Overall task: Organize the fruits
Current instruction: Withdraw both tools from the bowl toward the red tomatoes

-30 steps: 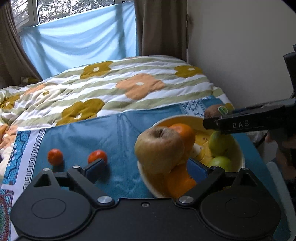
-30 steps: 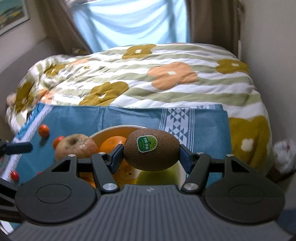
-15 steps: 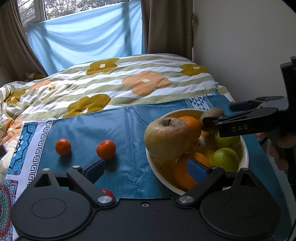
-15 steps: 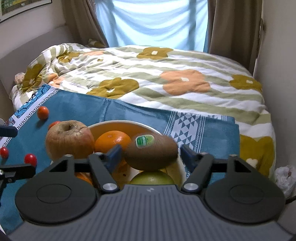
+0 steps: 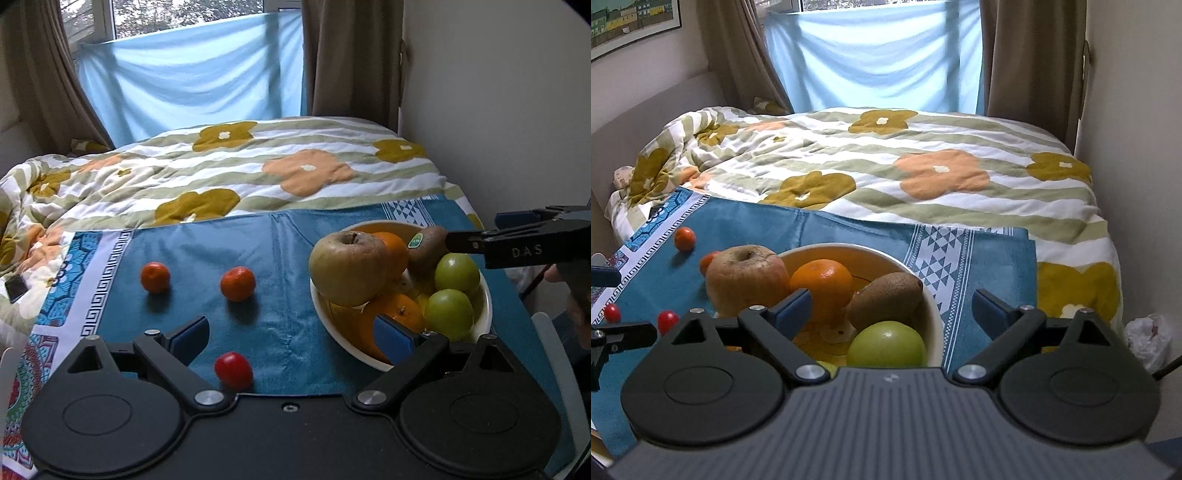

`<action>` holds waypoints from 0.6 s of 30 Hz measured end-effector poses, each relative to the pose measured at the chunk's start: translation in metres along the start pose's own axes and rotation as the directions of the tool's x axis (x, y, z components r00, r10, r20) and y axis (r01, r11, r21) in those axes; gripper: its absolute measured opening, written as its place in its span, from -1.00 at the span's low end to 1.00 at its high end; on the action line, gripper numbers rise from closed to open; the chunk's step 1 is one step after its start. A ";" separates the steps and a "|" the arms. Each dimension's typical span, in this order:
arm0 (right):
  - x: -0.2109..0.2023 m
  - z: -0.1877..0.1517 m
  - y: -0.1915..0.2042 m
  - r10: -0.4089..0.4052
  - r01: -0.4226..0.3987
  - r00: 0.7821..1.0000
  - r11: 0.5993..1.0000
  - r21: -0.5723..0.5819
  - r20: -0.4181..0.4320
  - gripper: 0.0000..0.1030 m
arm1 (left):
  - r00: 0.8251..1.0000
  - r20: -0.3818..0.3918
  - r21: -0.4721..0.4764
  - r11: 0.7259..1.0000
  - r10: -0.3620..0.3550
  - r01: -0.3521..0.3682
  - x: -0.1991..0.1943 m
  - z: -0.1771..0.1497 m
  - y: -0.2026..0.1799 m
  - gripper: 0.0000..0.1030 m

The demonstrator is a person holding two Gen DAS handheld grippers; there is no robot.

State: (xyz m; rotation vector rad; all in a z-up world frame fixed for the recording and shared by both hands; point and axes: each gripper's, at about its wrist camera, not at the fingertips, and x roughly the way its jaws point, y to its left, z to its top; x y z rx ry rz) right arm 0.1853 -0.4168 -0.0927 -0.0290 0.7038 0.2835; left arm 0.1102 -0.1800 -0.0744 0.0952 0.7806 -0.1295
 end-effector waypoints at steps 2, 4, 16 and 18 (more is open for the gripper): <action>-0.008 0.001 0.004 0.002 -0.002 1.000 1.000 -0.003 0.001 1.00 | 1.000 0.011 -0.007 1.000 0.005 -0.005 -0.009 0.000 0.002 0.89; -0.016 0.003 0.009 0.007 -0.007 1.000 1.000 -0.007 0.005 1.00 | 1.000 0.023 -0.014 1.000 0.016 -0.016 -0.020 -0.001 0.004 0.89; -0.066 0.014 0.067 0.063 -0.063 0.998 0.997 0.042 0.000 1.00 | 0.992 0.066 -0.106 0.989 0.106 -0.099 -0.086 -0.010 0.044 0.89; -0.072 0.013 0.079 0.060 -0.060 0.998 0.997 0.049 0.001 1.00 | 0.990 0.070 -0.109 0.988 0.121 -0.113 -0.093 -0.015 0.056 0.89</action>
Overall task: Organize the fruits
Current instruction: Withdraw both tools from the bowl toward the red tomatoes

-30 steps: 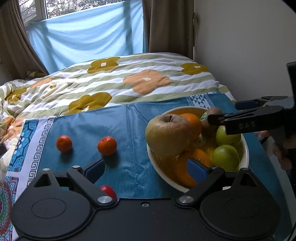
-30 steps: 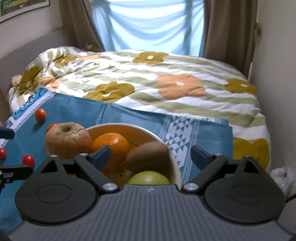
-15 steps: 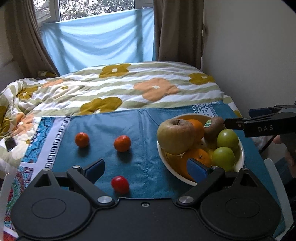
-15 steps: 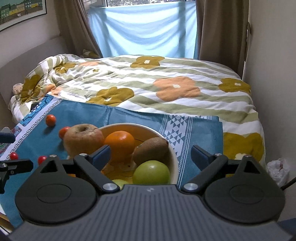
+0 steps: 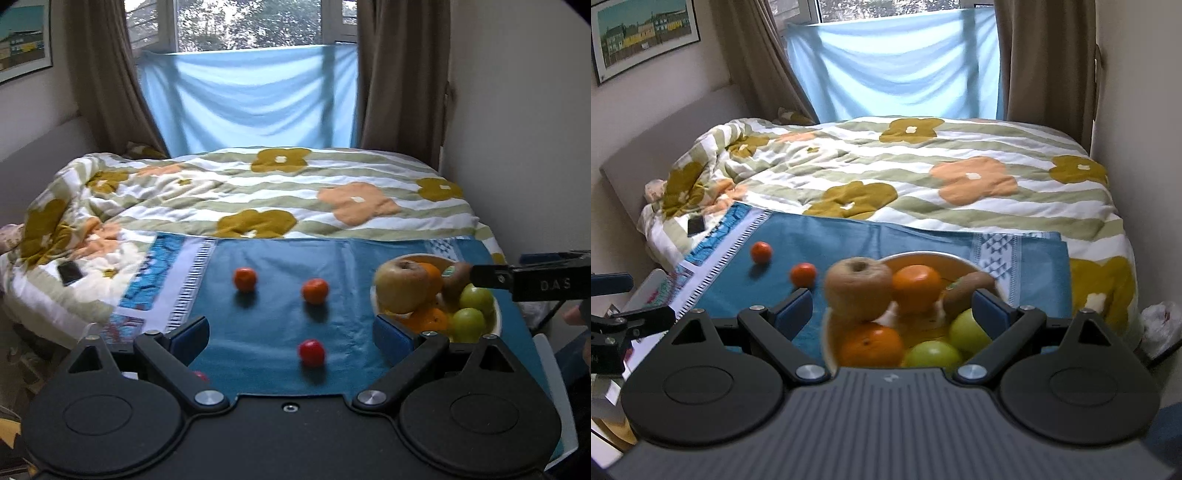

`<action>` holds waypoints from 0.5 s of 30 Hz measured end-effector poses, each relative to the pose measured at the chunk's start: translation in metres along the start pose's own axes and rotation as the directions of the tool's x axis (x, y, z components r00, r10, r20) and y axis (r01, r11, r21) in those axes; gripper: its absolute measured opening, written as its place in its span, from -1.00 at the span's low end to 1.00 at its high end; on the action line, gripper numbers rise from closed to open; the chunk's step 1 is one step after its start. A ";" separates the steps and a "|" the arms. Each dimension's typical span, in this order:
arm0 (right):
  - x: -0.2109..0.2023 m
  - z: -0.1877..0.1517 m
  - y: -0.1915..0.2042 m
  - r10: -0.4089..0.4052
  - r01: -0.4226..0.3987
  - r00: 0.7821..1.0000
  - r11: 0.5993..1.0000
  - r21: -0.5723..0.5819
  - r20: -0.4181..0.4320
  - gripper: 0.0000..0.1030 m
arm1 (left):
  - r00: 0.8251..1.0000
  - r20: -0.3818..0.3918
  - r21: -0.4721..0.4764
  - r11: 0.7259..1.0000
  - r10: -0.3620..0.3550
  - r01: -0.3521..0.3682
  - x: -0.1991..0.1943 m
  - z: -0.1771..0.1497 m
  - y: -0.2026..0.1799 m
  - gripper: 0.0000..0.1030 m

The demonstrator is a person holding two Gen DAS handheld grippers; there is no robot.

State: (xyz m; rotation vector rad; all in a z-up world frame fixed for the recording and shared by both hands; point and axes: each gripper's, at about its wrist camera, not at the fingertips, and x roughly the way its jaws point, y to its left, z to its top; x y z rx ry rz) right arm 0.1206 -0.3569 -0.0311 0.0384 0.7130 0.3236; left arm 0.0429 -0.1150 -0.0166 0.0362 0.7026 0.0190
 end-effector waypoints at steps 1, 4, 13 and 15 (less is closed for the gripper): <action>-0.002 -0.001 0.008 -0.003 0.003 1.000 1.000 0.005 0.001 1.00 | 1.000 0.002 0.001 1.000 0.006 -0.006 -0.002 -0.002 0.007 0.89; -0.006 -0.009 0.030 -0.007 0.007 1.000 0.999 0.036 0.002 1.00 | 1.000 -0.003 0.009 1.000 0.009 -0.009 -0.002 -0.010 0.026 0.89; 0.011 -0.031 0.093 -0.044 0.046 0.998 0.998 0.038 -0.051 1.00 | 0.994 -0.105 -0.012 1.000 -0.028 0.027 0.029 -0.033 0.084 0.85; 0.020 -0.037 0.102 -0.044 0.048 0.997 0.997 0.068 -0.068 1.00 | 0.990 -0.132 -0.005 0.999 -0.050 0.050 0.039 -0.039 0.095 0.83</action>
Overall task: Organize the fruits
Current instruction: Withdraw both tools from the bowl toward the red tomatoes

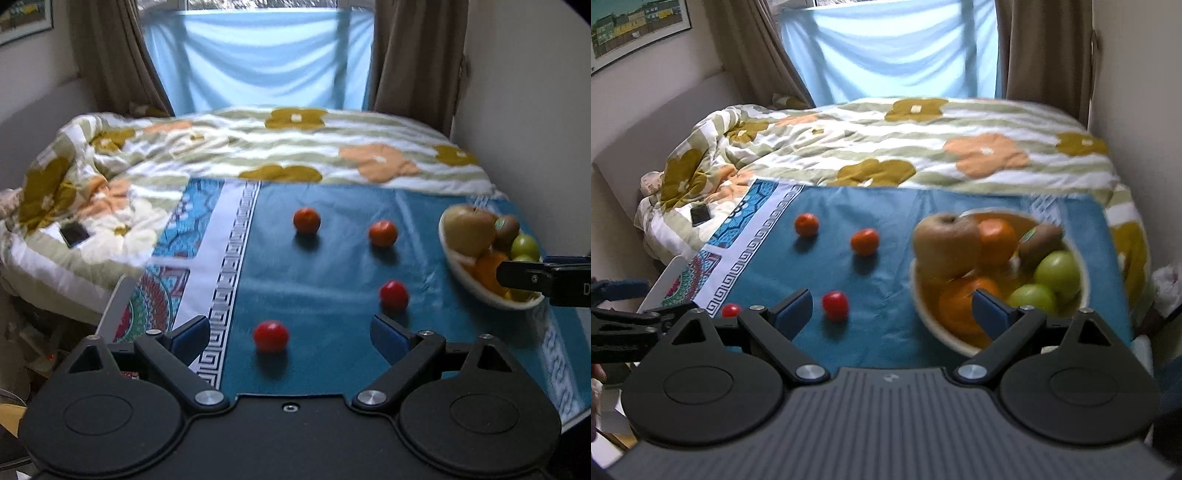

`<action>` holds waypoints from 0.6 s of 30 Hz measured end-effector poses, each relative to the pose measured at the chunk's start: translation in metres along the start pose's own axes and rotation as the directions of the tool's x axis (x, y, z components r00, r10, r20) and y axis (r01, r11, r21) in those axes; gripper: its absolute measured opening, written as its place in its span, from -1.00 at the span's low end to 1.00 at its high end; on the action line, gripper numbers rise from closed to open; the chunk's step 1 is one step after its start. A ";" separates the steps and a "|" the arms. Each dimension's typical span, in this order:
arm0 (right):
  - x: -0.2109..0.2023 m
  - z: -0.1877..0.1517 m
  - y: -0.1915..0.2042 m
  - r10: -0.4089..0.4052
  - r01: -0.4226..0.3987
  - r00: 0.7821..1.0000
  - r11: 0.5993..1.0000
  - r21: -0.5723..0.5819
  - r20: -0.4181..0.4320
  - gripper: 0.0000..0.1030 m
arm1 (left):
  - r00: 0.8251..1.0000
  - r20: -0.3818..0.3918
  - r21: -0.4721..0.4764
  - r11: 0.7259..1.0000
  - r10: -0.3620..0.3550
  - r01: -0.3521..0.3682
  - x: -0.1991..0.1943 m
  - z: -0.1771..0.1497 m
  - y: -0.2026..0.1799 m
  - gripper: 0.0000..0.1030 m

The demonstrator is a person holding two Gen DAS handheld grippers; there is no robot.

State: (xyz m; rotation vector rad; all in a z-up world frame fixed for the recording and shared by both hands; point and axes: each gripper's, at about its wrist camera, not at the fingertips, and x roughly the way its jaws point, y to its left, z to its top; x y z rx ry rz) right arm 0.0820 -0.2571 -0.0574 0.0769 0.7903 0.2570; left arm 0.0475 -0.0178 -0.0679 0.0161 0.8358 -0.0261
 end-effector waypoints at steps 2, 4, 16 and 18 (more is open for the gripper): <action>0.011 -0.007 0.008 -0.004 0.005 1.000 1.000 0.029 -0.024 1.00 | 1.000 -0.021 0.015 1.000 -0.017 0.018 0.009 -0.005 0.008 0.76; 0.020 -0.014 0.014 -0.014 0.016 0.999 0.998 0.057 -0.044 1.00 | 0.998 -0.045 0.033 0.999 -0.033 0.034 0.021 -0.009 0.017 0.73; 0.076 -0.041 0.043 -0.087 0.095 0.991 0.993 0.074 -0.099 1.00 | 0.992 -0.088 0.169 0.980 -0.095 0.109 0.073 -0.020 0.028 0.44; 0.081 -0.041 0.046 -0.085 0.093 0.991 0.993 0.079 -0.101 1.00 | 0.990 -0.094 0.180 0.976 -0.109 0.125 0.079 -0.020 0.028 0.30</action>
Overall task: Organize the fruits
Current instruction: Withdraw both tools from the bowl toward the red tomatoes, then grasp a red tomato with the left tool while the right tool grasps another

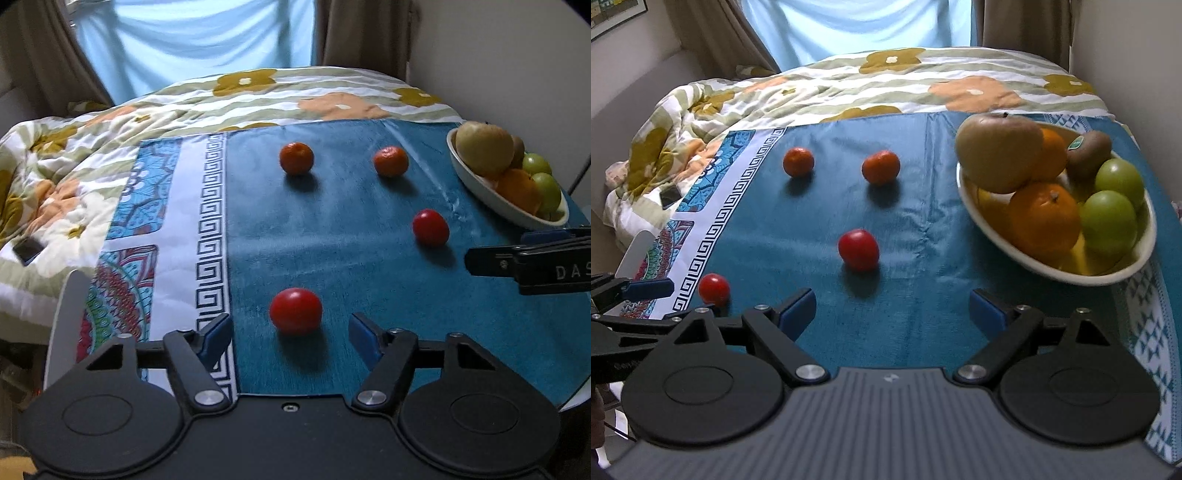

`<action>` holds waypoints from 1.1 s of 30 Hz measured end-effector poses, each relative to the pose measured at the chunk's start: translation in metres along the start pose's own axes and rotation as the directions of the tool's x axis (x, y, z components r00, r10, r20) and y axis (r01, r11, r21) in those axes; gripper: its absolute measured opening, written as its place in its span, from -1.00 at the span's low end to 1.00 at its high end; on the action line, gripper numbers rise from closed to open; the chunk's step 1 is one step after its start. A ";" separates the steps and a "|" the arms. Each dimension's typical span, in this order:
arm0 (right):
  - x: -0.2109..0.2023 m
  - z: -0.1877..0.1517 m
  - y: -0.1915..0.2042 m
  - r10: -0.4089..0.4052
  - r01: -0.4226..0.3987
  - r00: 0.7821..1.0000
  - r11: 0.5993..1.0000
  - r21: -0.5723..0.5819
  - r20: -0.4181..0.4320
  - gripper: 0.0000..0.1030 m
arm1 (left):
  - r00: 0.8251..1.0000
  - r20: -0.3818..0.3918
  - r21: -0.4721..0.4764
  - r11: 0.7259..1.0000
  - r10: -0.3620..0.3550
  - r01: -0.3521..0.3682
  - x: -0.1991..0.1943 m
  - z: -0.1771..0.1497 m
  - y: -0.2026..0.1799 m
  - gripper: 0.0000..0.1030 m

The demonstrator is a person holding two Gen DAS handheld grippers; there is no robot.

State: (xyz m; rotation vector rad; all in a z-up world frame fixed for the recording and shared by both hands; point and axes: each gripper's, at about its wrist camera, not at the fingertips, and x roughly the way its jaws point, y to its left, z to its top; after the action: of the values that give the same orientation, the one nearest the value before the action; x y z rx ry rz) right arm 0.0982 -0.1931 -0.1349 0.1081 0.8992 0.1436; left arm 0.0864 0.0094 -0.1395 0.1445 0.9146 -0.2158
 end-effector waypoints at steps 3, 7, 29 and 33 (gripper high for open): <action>0.007 0.000 0.005 -0.003 0.003 1.000 1.000 -0.004 -0.006 0.99 | 1.000 -0.012 0.023 1.000 -0.015 0.015 0.009 0.002 -0.002 0.19; 0.016 0.002 0.008 0.001 0.000 1.000 1.000 0.006 -0.024 0.90 | 0.999 -0.032 0.036 0.999 -0.021 0.022 0.018 0.005 -0.003 0.06; 0.047 0.020 0.022 -0.001 -0.001 0.999 0.999 -0.047 -0.038 0.30 | 0.999 -0.038 0.003 1.000 -0.010 0.010 0.015 0.001 0.006 -0.28; 0.052 0.025 0.027 -0.001 -0.001 1.000 0.998 -0.062 -0.027 0.19 | 0.999 -0.039 -0.021 1.000 -0.006 0.005 0.011 -0.001 0.010 -0.28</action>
State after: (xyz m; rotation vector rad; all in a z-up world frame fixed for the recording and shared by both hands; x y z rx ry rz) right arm 0.1471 -0.1589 -0.1552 0.0481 0.9210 0.1732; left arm 0.0946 0.0180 -0.1488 0.1276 0.9563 -0.2094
